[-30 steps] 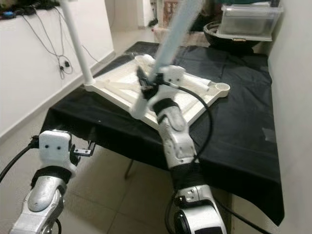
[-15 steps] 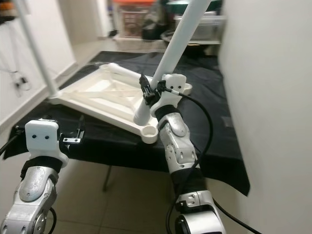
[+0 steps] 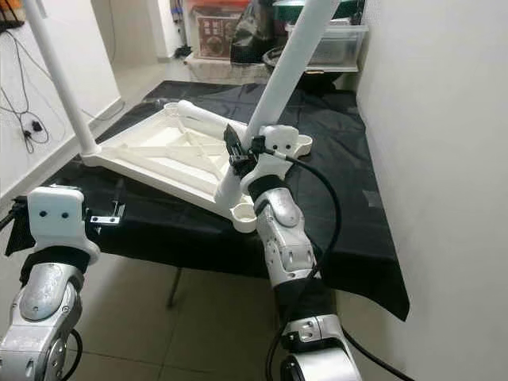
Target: Building children table
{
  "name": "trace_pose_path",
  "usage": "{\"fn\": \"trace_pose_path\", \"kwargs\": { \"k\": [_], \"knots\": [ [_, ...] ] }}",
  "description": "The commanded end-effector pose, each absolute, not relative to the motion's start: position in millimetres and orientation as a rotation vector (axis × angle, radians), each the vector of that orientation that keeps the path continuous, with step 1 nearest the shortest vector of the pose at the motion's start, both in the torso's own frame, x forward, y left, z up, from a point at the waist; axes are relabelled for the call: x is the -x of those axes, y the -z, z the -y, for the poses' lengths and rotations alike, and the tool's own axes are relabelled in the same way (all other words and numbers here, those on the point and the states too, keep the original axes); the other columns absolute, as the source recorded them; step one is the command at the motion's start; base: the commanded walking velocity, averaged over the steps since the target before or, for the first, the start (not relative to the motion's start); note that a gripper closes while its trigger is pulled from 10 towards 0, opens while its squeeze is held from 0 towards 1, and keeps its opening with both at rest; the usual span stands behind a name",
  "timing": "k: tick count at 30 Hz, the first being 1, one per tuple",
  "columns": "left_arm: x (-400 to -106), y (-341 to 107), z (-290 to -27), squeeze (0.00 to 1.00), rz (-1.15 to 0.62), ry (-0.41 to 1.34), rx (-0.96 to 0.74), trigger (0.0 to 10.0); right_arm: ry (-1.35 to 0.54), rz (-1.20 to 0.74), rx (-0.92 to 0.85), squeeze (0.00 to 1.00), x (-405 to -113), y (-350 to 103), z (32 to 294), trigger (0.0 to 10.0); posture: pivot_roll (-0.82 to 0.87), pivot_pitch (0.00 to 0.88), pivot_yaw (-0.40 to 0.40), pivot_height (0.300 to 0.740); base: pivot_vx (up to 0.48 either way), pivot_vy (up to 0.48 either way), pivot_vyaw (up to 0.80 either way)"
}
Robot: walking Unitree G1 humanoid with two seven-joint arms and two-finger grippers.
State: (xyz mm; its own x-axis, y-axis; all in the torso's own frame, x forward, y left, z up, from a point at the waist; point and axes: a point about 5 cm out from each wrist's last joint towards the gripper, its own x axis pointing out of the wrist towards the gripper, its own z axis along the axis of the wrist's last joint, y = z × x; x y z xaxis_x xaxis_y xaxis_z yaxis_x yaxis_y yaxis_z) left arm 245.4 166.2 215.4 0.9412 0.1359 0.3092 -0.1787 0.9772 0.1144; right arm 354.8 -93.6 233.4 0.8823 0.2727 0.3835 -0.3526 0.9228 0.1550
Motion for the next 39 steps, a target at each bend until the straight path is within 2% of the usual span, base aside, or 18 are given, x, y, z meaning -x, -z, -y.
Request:
{"fn": "trace_pose_path", "kwargs": {
  "k": [1, 27, 39],
  "knots": [
    [-246.5, -216.7, -168.2, 0.0, 0.302, -0.165, -0.164, 10.0, -0.334, 0.376, -0.22, 0.0, -353.1, -235.3, 91.6, 10.0, -0.02, 0.0, 0.015, 0.74, 0.247, 0.0, 0.0],
    [-245.5, -215.8, -163.6, 0.0, 0.3, -0.132, -0.17, 10.0, -0.331, 0.369, -0.221, 0.0, -352.1, -233.4, 89.9, 10.0, -0.02, 0.0, 0.02, 0.74, 0.376, 0.0, 0.0],
    [-246.9, -215.4, -163.8, 0.0, 0.293, -0.135, -0.154, 10.0, -0.322, 0.377, -0.218, 0.0, -354.6, -235.8, 92.7, 10.0, -0.02, 0.0, 0.018, 0.74, 0.0, 0.0, 0.0]
  ]
}}
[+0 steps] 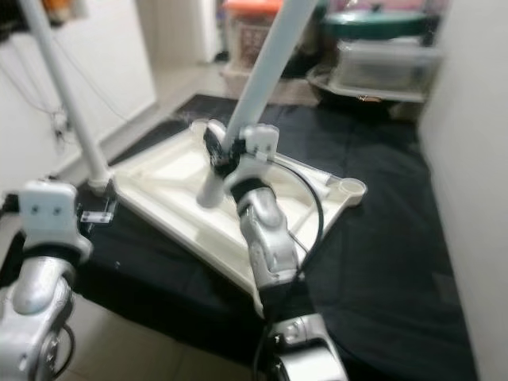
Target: Building children table
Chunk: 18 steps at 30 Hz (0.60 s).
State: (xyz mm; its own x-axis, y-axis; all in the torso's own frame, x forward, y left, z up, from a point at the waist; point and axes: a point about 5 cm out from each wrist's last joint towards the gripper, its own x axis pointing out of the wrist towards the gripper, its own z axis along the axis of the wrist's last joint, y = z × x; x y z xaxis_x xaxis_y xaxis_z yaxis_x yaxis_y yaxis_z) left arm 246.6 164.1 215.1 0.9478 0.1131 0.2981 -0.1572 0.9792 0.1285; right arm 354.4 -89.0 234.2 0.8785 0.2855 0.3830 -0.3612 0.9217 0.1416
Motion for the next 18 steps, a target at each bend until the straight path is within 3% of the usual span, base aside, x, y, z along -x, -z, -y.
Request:
{"fn": "trace_pose_path", "kwargs": {
  "k": [1, 9, 15, 18],
  "knots": [
    [-247, -215, -164, 0.0, 0.293, -0.134, -0.152, 10.0, -0.32, 0.38, -0.217, 0.0, -355, -237, 93, 10.0, -0.02, 0.0, 0.018, 0.74, 0.0, 0.0, 0.0],
    [-244, -213, -159, 0.0, 0.284, -0.088, -0.129, 10.0, -0.31, 0.389, -0.21, 0.0, -363, -243, 107, 10.0, -0.02, 0.001, 0.016, 0.74, 0.0, 0.0, 0.0],
    [-240, -206, -150, 0.0, 0.264, -0.015, -0.109, 10.0, -0.34, 0.385, -0.207, 0.0, -368, -246, 118, 10.0, -0.02, 0.005, 0.017, 0.74, 0.0, 0.0, -0.78],
    [-233, -192, -141, 0.0, 0.211, 0.069, -0.096, 10.0, -0.46, 0.385, -0.209, 0.0, -369, -249, 119, 10.0, -0.02, 0.01, 0.02, 0.74, 0.0, 0.0, -0.53]
  ]
}}
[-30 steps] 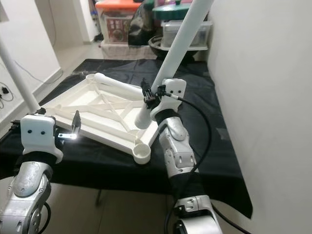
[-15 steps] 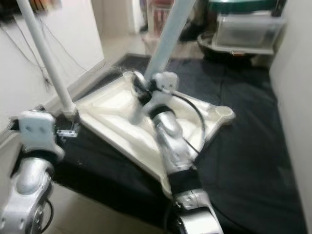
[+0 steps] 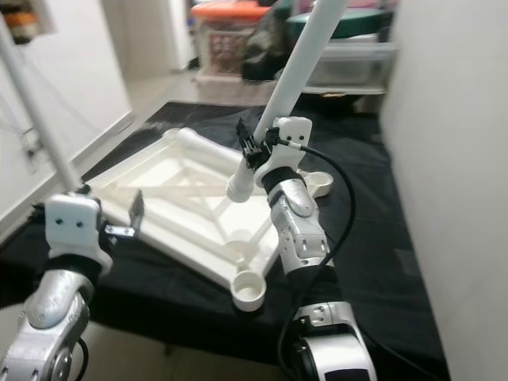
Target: Building children table
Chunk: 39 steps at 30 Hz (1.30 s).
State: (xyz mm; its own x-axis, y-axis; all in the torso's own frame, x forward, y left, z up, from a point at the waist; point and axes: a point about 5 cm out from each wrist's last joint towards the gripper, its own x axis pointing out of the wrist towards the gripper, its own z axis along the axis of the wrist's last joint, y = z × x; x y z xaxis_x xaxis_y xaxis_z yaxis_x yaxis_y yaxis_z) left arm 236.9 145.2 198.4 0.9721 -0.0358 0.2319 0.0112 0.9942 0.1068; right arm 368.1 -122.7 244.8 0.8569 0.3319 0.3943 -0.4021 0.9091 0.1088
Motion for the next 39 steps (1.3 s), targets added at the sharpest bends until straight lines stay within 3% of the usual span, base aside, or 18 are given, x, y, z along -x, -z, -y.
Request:
{"fn": "trace_pose_path", "kwargs": {
  "k": [1, 3, 7, 14, 21, 39],
  "knots": [
    [-233, -192, -141, 0.0, 0.211, 0.069, -0.096, 10.0, -0.46, 0.385, -0.209, 0.0, -369, -249, 119, 10.0, -0.02, 0.01, 0.02, 0.74, 0.0, 0.0, 0.0],
    [-230, -187, -138, 0.0, 0.194, 0.093, -0.09, 10.0, -0.508, 0.382, -0.218, 0.0, -368, -250, 118, 10.0, -0.02, 0.01, 0.02, 0.74, 0.0, 0.0, 0.0],
    [-204, -157, -130, 0.0, 0.087, 0.209, -0.094, 10.0, -0.952, 0.26, -0.25, 0.0, -355, -249, 121, 10.0, -0.02, 0.02, 0.024, 0.74, 0.0, 0.0, 0.0],
    [-186, -148, -120, 0.0, 0.033, 0.308, -0.049, 10.0, -1.189, 0.223, -0.276, 0.0, -347, -263, 147, 10.0, -0.02, 0.031, 0.025, 0.74, 0.0, 0.0, 0.0],
    [-165, -137, -98, 0.0, -0.031, 0.447, 0.017, 10.0, -1.52, 0.107, -0.07, 0.0, -336, -254, 152, 10.0, 0.0, 0.054, 0.028, 0.74, 0.0, 0.0, 0.0],
    [-133, -138, -80, 0.0, -0.083, 0.577, 0.033, 10.0, -1.744, -0.004, -0.006, 0.0, -331, -238, 134, 10.0, 0.02, 0.163, 0.032, 0.74, 0.0, 0.0, 0.0]
  ]
}}
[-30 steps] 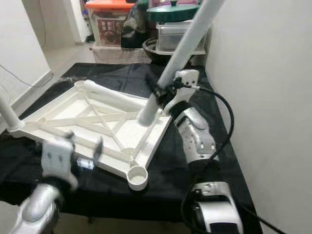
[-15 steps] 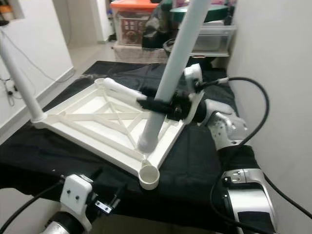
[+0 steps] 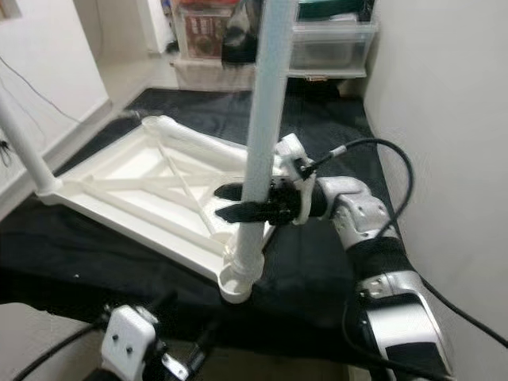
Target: Building children table
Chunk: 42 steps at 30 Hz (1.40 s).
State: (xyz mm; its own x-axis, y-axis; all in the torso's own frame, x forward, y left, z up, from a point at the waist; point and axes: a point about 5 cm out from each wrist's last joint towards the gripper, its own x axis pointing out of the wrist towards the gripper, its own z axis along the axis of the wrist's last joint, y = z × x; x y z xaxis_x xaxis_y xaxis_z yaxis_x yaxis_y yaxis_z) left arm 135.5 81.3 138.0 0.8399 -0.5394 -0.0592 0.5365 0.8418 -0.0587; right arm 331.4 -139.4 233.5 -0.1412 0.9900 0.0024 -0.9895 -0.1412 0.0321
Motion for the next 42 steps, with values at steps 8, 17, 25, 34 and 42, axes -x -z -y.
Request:
{"fn": "trace_pose_path", "kwargs": {
  "k": [8, 17, 25, 34, 42],
  "knots": [
    [-130, -139, -78, 0.0, -0.09, 0.58, 0.034, 10.0, -1.812, -0.011, 0.011, 0.0, -328, -233, 116, 10.0, 0.03, 0.187, 0.034, 0.74, 0.0, 0.0, 0.0],
    [-128, -139, -78, 0.0, -0.093, 0.573, 0.028, 10.0, -1.849, -0.025, 0.027, 0.0, -326, -230, 107, 10.0, 0.04, 0.195, 0.03, 0.74, 0.0, 0.0, 0.0],
    [-128, -139, -77, 0.0, -0.093, 0.573, 0.025, 10.0, -1.859, -0.063, 0.101, 0.0, -327, -222, 100, 10.0, 0.04, 0.195, 0.03, 0.74, 0.0, 0.0, 0.0],
    [-128, -140, -77, 0.0, -0.091, 0.572, 0.022, 10.0, -1.87, -0.08, 0.184, 0.0, -331, -220, 89, 10.0, 0.04, 0.199, 0.032, 0.74, 0.0, 0.0, 0.0],
    [-128, -141, -77, 0.0, -0.086, 0.566, 0.016, 10.0, -1.913, -0.103, 0.384, 0.0, -330, -218, 76, 10.0, 0.04, 0.2, 0.025, 0.74, 0.0, 0.0, 0.0]
  ]
}}
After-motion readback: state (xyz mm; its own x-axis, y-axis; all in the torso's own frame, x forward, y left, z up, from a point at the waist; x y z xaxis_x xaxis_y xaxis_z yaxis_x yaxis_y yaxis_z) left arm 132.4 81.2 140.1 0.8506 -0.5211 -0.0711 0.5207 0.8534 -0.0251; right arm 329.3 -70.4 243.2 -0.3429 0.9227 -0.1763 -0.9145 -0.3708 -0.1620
